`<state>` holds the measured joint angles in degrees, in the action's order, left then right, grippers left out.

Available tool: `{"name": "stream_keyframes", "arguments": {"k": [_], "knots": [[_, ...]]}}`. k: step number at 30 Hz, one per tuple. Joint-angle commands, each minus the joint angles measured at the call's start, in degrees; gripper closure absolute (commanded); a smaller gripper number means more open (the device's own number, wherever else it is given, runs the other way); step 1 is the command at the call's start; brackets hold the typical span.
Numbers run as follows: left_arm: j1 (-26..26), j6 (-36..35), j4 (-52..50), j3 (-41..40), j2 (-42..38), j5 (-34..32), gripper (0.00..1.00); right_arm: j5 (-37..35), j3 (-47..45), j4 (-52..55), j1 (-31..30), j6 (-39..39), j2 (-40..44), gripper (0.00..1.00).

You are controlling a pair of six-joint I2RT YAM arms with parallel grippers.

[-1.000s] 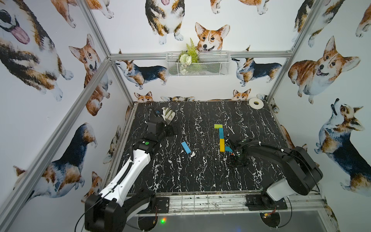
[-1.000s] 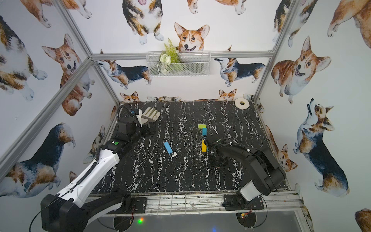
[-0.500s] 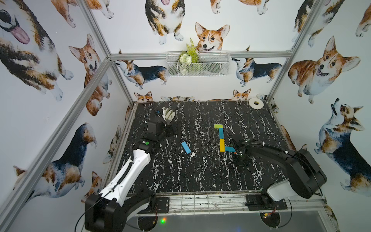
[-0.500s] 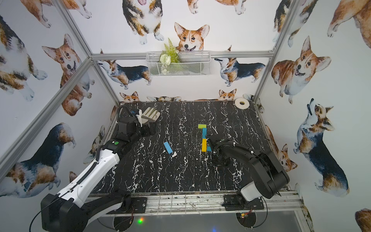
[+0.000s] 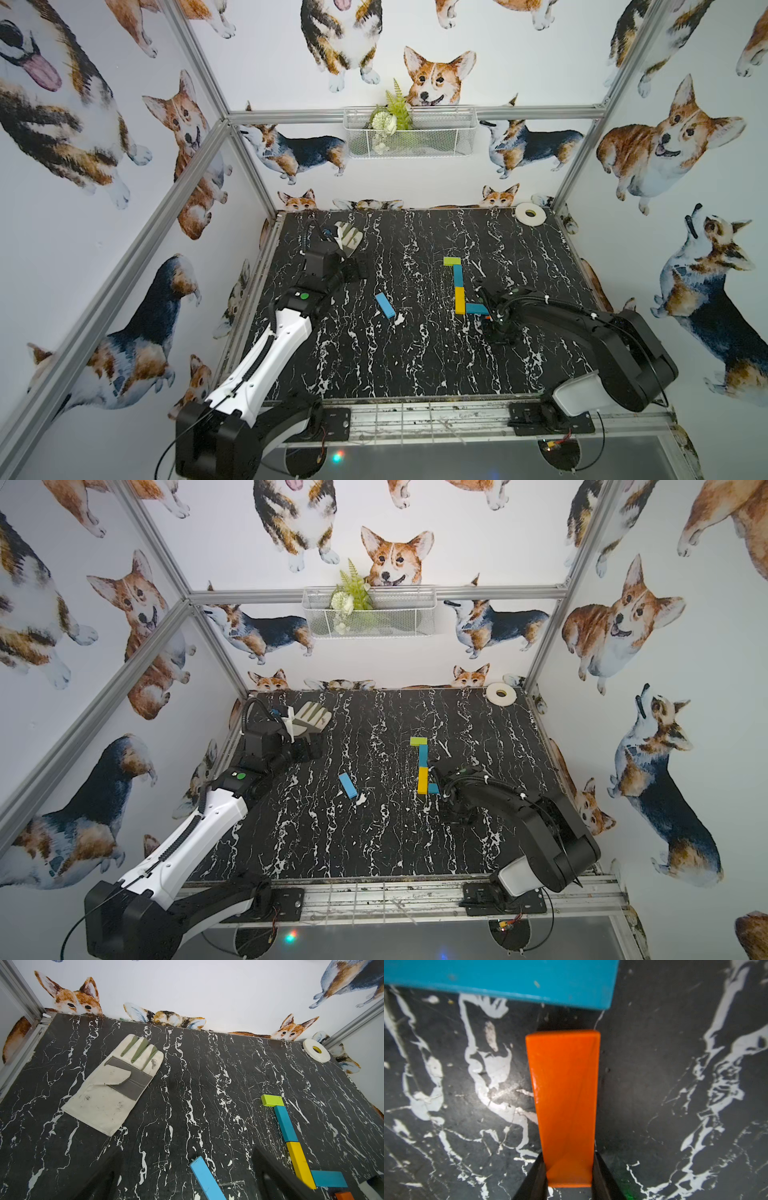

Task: Assemble a giraffe with building blocks
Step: Assemble the building block at the center of the board.

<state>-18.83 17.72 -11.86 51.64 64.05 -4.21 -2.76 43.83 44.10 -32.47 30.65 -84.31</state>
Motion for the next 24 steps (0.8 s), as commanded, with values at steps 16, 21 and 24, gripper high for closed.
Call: {"name": "stream_keyframes", "arguments": {"k": [16,21,24], "knots": [[-0.1,0.1,1.4,0.2,-0.2,0.3,0.0,-1.9,1.3,0.5,0.6,1.0,-0.9,0.6],[-0.2,0.2,1.4,0.2,-0.2,0.4,0.0,-2.4,1.3,0.9,0.9,0.8,-0.2,0.58],[-0.2,0.2,1.5,0.2,-0.3,0.5,0.0,-2.1,1.5,0.9,1.0,0.3,-0.1,0.38]]}}
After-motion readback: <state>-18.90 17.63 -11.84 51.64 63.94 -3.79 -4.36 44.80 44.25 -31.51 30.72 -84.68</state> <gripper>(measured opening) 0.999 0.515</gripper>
